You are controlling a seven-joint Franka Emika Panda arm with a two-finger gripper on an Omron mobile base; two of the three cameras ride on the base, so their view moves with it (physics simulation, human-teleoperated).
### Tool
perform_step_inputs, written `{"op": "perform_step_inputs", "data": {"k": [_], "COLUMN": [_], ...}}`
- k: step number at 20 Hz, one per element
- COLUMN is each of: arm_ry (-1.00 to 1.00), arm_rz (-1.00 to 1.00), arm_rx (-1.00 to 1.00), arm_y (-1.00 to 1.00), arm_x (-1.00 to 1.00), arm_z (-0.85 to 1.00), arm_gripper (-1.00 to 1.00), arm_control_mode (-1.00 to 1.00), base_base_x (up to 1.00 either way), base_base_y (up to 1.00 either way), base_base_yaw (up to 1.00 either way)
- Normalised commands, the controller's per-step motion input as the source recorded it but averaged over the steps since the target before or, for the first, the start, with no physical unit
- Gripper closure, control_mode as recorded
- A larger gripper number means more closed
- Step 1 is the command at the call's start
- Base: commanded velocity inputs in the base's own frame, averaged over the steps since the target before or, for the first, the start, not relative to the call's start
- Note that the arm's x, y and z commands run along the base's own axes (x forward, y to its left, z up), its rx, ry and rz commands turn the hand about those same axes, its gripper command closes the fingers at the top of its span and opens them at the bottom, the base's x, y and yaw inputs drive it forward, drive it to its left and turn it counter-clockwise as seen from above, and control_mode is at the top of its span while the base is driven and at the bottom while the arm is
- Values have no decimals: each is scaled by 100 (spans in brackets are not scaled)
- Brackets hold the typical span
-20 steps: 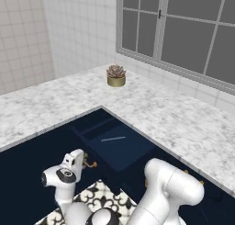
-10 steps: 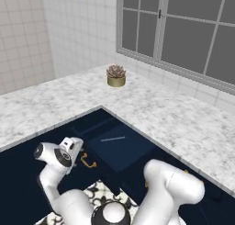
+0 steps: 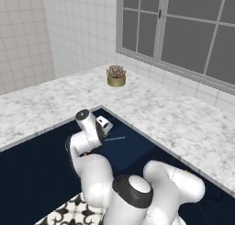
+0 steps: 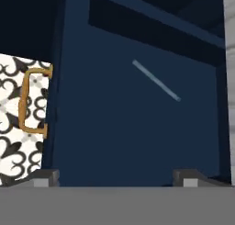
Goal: Take a straw from the drawer in front and place it inside the glass cup on the dining counter.
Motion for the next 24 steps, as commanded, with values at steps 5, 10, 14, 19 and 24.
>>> {"op": "perform_step_inputs", "data": {"k": [5,10,14,19,24], "arm_ry": [24,23,19,16,8], "arm_rz": [-3,0,0,0,0], "arm_rx": [19,5,6,8,10], "arm_y": [-41,-3,0,1,17], "arm_x": [88,65,46,18,-3], "arm_z": [-11,-47,-55,-56,-42], "arm_gripper": [-100,-100,-100,-100,-100], "arm_control_mode": [-100,-100,-100,-100,-100], "base_base_x": [0,0,0,0,0], "base_base_y": [0,0,0,0,0], "base_base_yaw": [0,0,0,0,0]}}
